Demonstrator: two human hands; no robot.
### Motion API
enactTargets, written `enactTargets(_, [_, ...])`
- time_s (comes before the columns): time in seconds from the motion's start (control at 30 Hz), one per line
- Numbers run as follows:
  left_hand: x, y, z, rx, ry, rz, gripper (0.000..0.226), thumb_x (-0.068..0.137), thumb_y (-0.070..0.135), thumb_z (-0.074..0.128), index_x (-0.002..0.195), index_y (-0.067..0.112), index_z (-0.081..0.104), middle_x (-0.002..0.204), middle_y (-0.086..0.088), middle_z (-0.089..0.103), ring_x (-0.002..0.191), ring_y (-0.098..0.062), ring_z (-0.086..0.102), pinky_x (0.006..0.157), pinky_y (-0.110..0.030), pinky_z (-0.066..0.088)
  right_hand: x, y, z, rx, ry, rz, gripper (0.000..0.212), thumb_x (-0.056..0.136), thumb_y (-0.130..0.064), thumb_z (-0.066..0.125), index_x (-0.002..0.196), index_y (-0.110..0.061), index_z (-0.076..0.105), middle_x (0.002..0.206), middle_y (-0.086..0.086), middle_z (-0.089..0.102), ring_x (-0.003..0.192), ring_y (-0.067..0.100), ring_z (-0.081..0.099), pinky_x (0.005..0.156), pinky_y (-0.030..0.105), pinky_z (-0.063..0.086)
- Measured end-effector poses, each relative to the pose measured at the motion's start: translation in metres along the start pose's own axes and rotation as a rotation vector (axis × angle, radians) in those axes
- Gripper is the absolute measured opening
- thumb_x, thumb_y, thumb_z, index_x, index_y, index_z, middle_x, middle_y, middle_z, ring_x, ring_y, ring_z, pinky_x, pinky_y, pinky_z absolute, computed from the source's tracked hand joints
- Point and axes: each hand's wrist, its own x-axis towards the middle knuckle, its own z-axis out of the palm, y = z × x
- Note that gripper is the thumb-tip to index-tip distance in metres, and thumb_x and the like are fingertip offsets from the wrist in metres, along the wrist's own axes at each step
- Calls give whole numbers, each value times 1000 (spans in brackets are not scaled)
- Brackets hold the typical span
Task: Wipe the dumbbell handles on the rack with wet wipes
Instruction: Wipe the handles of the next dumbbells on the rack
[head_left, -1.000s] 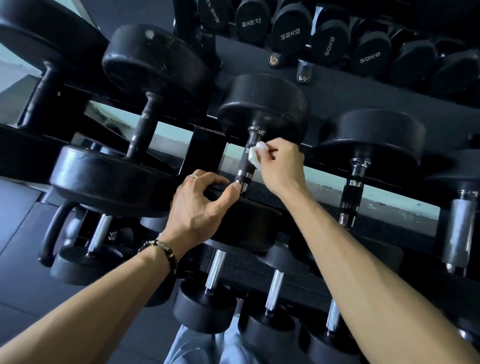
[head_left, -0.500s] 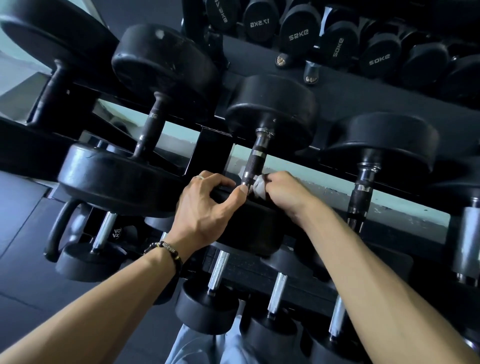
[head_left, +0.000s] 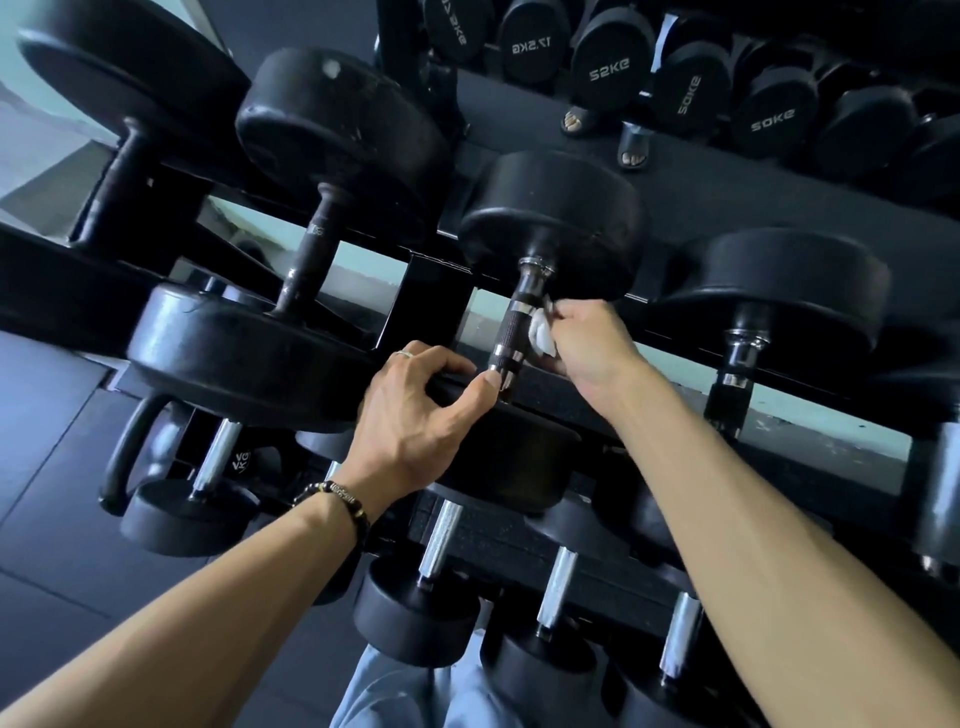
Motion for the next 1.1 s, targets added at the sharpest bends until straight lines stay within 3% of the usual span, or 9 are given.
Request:
enactTargets(0.13, [0, -1, 0, -2, 10, -8, 53, 70, 73, 46, 91, 30, 71, 95, 15, 62, 92, -3, 58, 80, -31, 49, -21, 18, 1, -237, 29, -126, 28, 92, -3, 52, 65, 0, 61, 57, -7, 53, 55, 5, 46, 60, 20, 37])
enactTargets(0.27, [-3, -2, 0, -8, 25, -16, 56, 71, 75, 45, 96, 30, 69, 95, 15, 61, 95, -7, 57, 83, -38, 50, -46, 13, -7, -368, 235, -530, 41, 98, -1, 54, 61, -16, 59, 50, -16, 45, 47, 0, 41, 48, 8, 29])
enactTargets(0.37, [-3, -1, 0, -12, 35, -18, 57, 72, 75, 44, 95, 29, 69, 95, 13, 61, 94, -9, 57, 83, -40, 49, -31, -4, -7, -708, 396, -973, 23, 96, 1, 52, 103, -4, 74, 89, -10, 72, 85, 1, 67, 73, 14, 53])
enactTargets(0.47, [-3, 0, 0, -14, 35, -15, 59, 72, 75, 44, 96, 27, 69, 95, 12, 61, 93, -10, 57, 83, -39, 49, -5, 4, -8, -1322, 219, -1108, 32, 94, -1, 44, 117, -5, 67, 123, 8, 68, 121, 25, 62, 84, 36, 51])
enactTargets(0.6, [-3, 0, 0, -23, 45, -8, 58, 72, 73, 45, 96, 27, 69, 94, 13, 62, 93, -11, 59, 83, -38, 49, -7, 8, -20, -1505, -183, -1386, 28, 97, -4, 49, 114, -9, 71, 118, 2, 70, 117, 23, 64, 98, 41, 50])
enactTargets(0.73, [-3, 0, 0, -22, 45, -13, 62, 70, 75, 44, 96, 25, 69, 98, 10, 63, 96, -13, 59, 84, -39, 49, 11, -18, -29, -1585, -147, -1262, 45, 90, 3, 33, 118, -4, 67, 119, 11, 69, 120, 33, 62, 105, 47, 46])
enactTargets(0.9, [-4, -1, 0, -12, 42, -36, 66, 67, 76, 43, 98, 25, 70, 100, 10, 63, 96, -12, 58, 85, -35, 48, -9, -5, -28, -1549, -437, -1410, 45, 90, -1, 37, 120, -5, 70, 129, 9, 67, 122, 29, 62, 107, 47, 45])
enactTargets(1.03, [-3, -1, 1, -7, 37, -36, 66, 68, 78, 44, 99, 26, 70, 102, 13, 61, 99, -10, 56, 84, -34, 47, 10, -22, -32, -1608, -251, -1294, 48, 86, 2, 38, 123, -7, 68, 125, 9, 68, 123, 33, 61, 110, 51, 40])
enactTargets(1.1, [-3, -1, 1, -8, 43, -34, 66, 67, 78, 44, 100, 27, 71, 101, 14, 61, 98, -9, 56, 83, -31, 46, 3, -9, -24, -1601, -316, -1330, 47, 83, 2, 44, 122, -9, 67, 126, 7, 66, 124, 31, 59, 110, 50, 40])
